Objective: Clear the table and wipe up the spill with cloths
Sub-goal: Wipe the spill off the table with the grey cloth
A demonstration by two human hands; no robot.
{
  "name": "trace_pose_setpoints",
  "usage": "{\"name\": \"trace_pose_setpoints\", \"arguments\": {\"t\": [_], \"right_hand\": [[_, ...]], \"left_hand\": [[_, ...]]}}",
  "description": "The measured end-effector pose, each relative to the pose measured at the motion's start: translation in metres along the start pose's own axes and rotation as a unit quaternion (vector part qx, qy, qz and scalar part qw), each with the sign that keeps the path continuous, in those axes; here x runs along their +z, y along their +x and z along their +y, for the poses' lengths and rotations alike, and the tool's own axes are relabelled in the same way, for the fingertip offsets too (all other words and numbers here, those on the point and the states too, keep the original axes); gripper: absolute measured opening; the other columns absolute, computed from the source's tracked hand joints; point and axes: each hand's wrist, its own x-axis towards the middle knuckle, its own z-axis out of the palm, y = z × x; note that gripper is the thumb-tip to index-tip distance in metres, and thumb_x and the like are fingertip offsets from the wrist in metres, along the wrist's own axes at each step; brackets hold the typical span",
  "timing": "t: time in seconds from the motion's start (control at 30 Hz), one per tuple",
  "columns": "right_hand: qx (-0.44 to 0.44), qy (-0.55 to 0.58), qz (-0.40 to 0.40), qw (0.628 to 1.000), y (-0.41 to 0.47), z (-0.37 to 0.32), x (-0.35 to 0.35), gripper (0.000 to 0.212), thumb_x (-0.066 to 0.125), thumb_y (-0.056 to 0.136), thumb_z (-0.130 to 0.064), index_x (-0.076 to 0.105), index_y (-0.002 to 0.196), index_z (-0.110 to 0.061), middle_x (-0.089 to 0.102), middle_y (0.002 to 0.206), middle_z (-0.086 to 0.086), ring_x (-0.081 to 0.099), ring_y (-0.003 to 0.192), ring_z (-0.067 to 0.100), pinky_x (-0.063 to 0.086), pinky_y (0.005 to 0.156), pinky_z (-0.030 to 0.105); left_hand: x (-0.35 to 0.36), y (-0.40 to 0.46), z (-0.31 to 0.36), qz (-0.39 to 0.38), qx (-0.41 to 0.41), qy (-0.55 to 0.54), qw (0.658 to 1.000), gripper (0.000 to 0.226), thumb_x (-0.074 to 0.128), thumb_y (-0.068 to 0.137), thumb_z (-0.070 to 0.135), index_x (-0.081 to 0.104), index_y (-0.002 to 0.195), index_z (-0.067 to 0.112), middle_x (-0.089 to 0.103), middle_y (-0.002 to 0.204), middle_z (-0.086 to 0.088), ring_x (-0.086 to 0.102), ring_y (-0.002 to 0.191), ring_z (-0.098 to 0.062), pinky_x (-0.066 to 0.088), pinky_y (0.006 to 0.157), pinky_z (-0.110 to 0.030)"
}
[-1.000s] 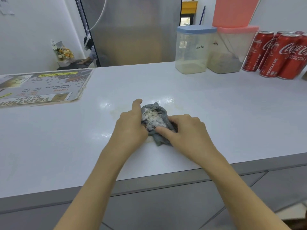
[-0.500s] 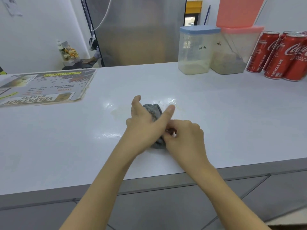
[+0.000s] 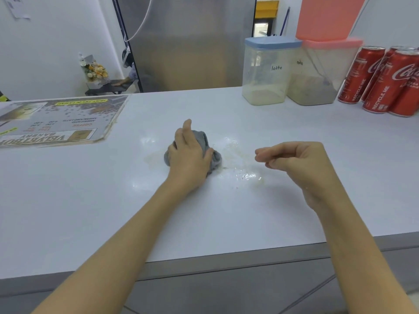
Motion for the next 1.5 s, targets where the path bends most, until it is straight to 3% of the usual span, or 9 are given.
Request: {"name": "trace_pose_setpoints", "arguments": {"t": [0.13, 0.37, 0.47, 0.6, 0.77, 0.97, 1.17, 1.37, 1.5], "right_hand": [[0.001, 0.011, 0.027, 1.0, 0.008, 0.006, 0.005, 0.039, 0.047, 0.071, 0.018, 0.073, 0.071, -0.011, 0.075, 0.077, -0.001, 0.071, 0.082, 0.01, 0.053, 0.086, 0.028], [-0.021, 0.013, 0.084, 0.996, 0.035, 0.0, 0.006, 0.042, 0.044, 0.071, 0.016, 0.071, 0.069, -0.016, 0.073, 0.072, 0.001, 0.071, 0.078, 0.011, 0.054, 0.087, 0.033], [-0.022, -0.003, 0.086, 0.996, 0.039, 0.0, 0.004, 0.043, 0.043, 0.072, 0.015, 0.071, 0.068, -0.017, 0.073, 0.073, -0.001, 0.071, 0.078, 0.009, 0.054, 0.089, 0.036], [-0.028, -0.029, 0.094, 0.995, 0.037, 0.003, 0.006, 0.046, 0.042, 0.071, 0.013, 0.07, 0.064, -0.023, 0.072, 0.071, -0.004, 0.071, 0.081, 0.011, 0.055, 0.087, 0.04], [-0.04, -0.038, 0.105, 0.993, 0.036, 0.004, 0.004, 0.044, 0.042, 0.071, 0.013, 0.069, 0.065, -0.021, 0.072, 0.07, -0.004, 0.07, 0.077, 0.01, 0.055, 0.083, 0.032], [-0.026, -0.046, 0.109, 0.993, 0.032, 0.009, 0.0, 0.041, 0.041, 0.073, 0.011, 0.07, 0.068, -0.017, 0.071, 0.071, -0.002, 0.069, 0.075, 0.01, 0.056, 0.082, 0.034], [-0.023, -0.074, 0.105, 0.991, 0.031, 0.01, 0.002, 0.043, 0.039, 0.074, 0.011, 0.068, 0.072, -0.02, 0.07, 0.077, -0.003, 0.068, 0.079, 0.008, 0.054, 0.077, 0.024], [-0.041, -0.047, 0.15, 0.987, 0.034, 0.012, -0.002, 0.042, 0.038, 0.074, 0.012, 0.066, 0.074, -0.02, 0.07, 0.077, -0.005, 0.068, 0.074, 0.009, 0.05, 0.07, 0.022], [-0.032, -0.069, 0.106, 0.991, 0.033, 0.014, 0.002, 0.042, 0.038, 0.075, 0.011, 0.067, 0.078, -0.018, 0.07, 0.078, -0.002, 0.068, 0.078, 0.01, 0.049, 0.072, 0.023]], "left_hand": [[0.01, 0.022, 0.02, -0.077, 0.055, -0.038, 0.995, 0.077, 0.055, 0.09, 0.039, 0.009, 0.149, 0.018, 0.023, 0.15, -0.007, 0.026, 0.136, -0.03, 0.019, 0.113, -0.039], [-0.001, -0.026, 0.014, -0.132, 0.216, -0.024, 0.967, 0.07, 0.051, 0.094, 0.032, 0.007, 0.149, 0.029, 0.019, 0.147, 0.008, 0.025, 0.121, -0.01, 0.015, 0.099, -0.015], [-0.01, -0.017, -0.007, -0.11, 0.182, -0.035, 0.976, 0.066, 0.051, 0.094, 0.026, 0.012, 0.147, 0.029, 0.022, 0.145, 0.008, 0.028, 0.121, -0.009, 0.018, 0.101, -0.017], [0.012, 0.03, -0.002, -0.064, 0.119, 0.007, 0.991, 0.066, 0.051, 0.093, 0.029, 0.016, 0.148, 0.02, 0.024, 0.147, -0.006, 0.029, 0.133, -0.026, 0.017, 0.11, -0.034], [0.042, 0.021, 0.04, -0.103, 0.202, -0.024, 0.974, 0.065, 0.05, 0.083, 0.046, 0.028, 0.141, 0.027, 0.036, 0.138, 0.0, 0.034, 0.13, -0.022, 0.024, 0.11, -0.039], [0.012, -0.011, 0.012, -0.091, 0.298, -0.077, 0.947, 0.044, 0.057, 0.086, 0.025, 0.044, 0.128, 0.023, 0.039, 0.121, 0.016, 0.037, 0.116, -0.003, 0.028, 0.095, -0.017], [0.028, 0.043, 0.014, -0.08, 0.171, -0.012, 0.982, 0.043, 0.041, 0.077, 0.043, 0.043, 0.118, 0.027, 0.046, 0.126, 0.006, 0.04, 0.121, -0.019, 0.033, 0.103, -0.041], [0.019, -0.038, 0.039, -0.12, 0.318, -0.042, 0.939, 0.035, 0.053, 0.09, 0.026, 0.043, 0.123, 0.026, 0.04, 0.124, 0.005, 0.041, 0.109, -0.015, 0.032, 0.099, -0.028], [0.006, -0.029, 0.01, -0.091, 0.283, -0.036, 0.954, 0.028, 0.051, 0.092, 0.018, 0.046, 0.118, 0.022, 0.042, 0.118, 0.008, 0.035, 0.101, -0.003, 0.033, 0.093, -0.021]]}}
